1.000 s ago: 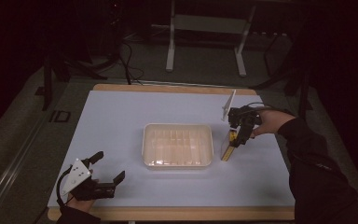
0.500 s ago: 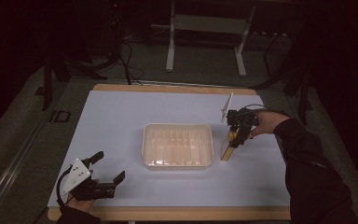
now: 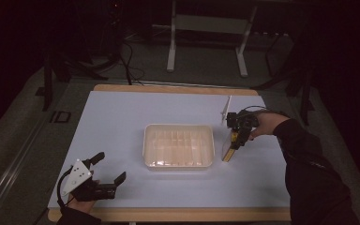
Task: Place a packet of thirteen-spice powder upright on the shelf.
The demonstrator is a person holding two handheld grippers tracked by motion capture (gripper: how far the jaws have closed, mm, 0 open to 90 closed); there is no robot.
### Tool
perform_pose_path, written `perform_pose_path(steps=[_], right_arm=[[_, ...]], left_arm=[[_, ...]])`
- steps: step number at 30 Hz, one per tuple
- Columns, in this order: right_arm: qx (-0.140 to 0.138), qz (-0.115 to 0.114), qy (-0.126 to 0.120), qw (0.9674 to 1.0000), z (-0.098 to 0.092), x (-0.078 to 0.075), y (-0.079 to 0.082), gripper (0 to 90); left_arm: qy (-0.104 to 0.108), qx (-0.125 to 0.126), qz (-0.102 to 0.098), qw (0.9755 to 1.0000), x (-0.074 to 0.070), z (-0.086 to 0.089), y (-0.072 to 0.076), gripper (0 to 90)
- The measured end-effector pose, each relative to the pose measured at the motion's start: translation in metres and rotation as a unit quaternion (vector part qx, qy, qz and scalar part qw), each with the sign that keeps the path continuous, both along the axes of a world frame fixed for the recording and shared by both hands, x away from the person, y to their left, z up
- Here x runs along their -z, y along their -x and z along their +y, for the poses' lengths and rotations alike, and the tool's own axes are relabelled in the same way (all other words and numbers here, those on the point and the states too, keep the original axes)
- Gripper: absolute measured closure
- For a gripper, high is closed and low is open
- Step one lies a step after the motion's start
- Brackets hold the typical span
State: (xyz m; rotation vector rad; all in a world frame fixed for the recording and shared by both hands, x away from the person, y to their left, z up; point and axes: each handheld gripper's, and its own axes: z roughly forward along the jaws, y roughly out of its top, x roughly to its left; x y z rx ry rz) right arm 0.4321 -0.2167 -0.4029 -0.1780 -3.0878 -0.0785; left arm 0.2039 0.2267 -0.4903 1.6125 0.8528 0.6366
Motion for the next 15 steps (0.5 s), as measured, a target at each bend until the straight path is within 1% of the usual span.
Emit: perform_pose_path(steps=[3, 8, 9, 15], right_arm=[[-0.004, 0.006, -0.002, 1.0, -0.002, -0.002, 0.001, 31.6], [-0.008, -0.001, 0.0, 1.0, -0.005, -0.009, 0.003, 31.7], [-0.014, -0.003, 0.001, 0.9999, -0.006, -0.011, 0.004, 31.7], [-0.023, -0.01, 0.001, 0.9997, -0.006, -0.02, 0.007, 31.7]], left_arm=[[0.0, 0.0, 0.0, 1.0, 0.0, 0.0, 0.0, 0.2], [0.0, 0.0, 0.002, 1.0, 0.001, 0.0, -0.001, 0.1], [0.0, 0.0, 0.002, 1.0, 0.001, 0.0, -0.001, 0.2], [-0.001, 0.0, 0.002, 1.0, 0.001, 0.0, -0.001, 0.2]])
